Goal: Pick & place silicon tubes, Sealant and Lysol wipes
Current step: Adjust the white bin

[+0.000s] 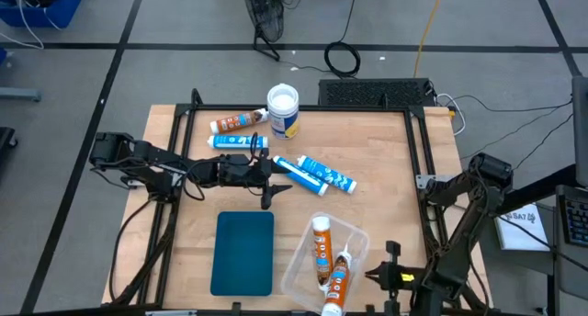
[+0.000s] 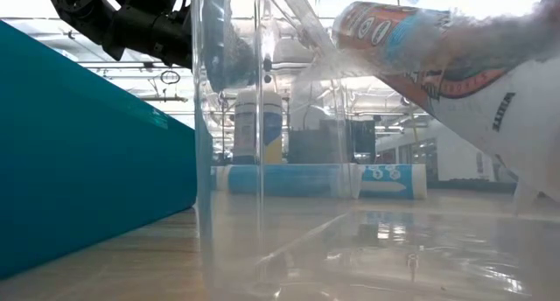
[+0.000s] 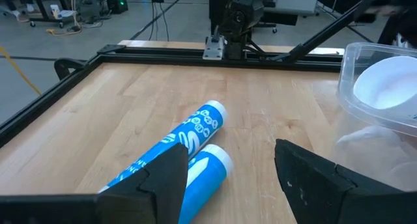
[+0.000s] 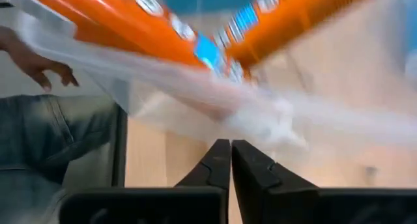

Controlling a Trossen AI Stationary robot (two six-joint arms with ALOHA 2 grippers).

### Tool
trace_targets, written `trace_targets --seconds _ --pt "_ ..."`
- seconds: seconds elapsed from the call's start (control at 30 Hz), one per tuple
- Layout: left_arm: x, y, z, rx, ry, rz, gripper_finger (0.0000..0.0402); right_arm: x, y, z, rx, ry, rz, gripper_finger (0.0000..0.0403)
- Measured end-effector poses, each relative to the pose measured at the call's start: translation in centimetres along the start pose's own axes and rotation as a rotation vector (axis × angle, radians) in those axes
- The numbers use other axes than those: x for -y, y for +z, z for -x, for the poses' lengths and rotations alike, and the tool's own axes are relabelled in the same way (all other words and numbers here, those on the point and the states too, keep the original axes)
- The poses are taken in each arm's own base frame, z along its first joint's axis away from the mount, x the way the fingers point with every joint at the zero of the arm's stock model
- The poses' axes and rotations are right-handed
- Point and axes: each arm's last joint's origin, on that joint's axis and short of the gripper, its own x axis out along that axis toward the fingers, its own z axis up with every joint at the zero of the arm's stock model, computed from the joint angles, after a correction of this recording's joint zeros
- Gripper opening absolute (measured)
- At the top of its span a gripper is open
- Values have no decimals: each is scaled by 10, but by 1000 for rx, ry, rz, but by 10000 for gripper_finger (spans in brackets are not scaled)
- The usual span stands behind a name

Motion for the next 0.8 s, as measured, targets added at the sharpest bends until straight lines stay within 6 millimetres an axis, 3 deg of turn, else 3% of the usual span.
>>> trace_targets --seconds 0.47,0.8 --pt "0 0 0 0 0 0 230 54 -13 -49 -69 -267 -83 1" --pt "0 0 0 0 0 0 230 86 -10 -73 -30 -429 -85 0"
